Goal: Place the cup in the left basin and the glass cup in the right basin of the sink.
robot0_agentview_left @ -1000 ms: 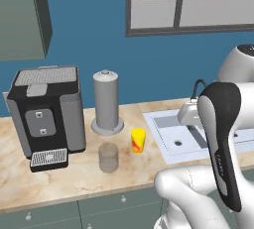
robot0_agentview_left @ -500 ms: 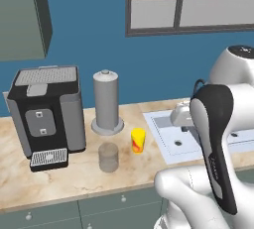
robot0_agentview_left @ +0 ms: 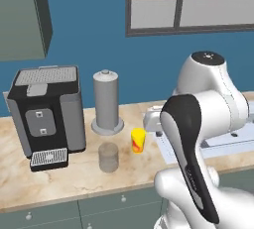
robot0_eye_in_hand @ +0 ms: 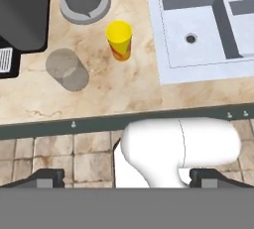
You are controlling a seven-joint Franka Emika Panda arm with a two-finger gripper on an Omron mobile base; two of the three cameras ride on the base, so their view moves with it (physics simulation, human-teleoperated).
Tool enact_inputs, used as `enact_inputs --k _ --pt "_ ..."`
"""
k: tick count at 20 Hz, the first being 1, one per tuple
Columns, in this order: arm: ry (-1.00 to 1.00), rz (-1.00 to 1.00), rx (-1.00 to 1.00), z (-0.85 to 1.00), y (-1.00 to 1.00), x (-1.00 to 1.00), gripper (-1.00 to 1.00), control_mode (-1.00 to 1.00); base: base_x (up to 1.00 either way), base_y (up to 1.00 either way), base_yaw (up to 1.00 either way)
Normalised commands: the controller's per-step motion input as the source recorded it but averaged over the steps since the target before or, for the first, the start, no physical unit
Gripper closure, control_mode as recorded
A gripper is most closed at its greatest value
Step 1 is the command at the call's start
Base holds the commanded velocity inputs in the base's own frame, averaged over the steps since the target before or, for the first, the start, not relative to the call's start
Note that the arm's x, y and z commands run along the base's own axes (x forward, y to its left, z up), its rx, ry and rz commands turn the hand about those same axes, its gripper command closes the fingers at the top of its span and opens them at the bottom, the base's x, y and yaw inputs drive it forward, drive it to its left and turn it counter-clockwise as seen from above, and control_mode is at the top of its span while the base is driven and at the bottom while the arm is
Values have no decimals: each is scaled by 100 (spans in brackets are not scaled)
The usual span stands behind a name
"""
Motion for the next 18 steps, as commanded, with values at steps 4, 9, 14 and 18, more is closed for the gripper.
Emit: enact_inputs --k 4,9,14,18 --pt "0 0 0 -20 45 23 -100 -100 0 0 0" --pt "0 0 0 -17 38 24 -100 -100 0 0 0" --pt "0 0 0 -13 14 20 -100 -100 0 0 0" --pt "0 0 0 -24 2 23 -100 -100 0 0 0"
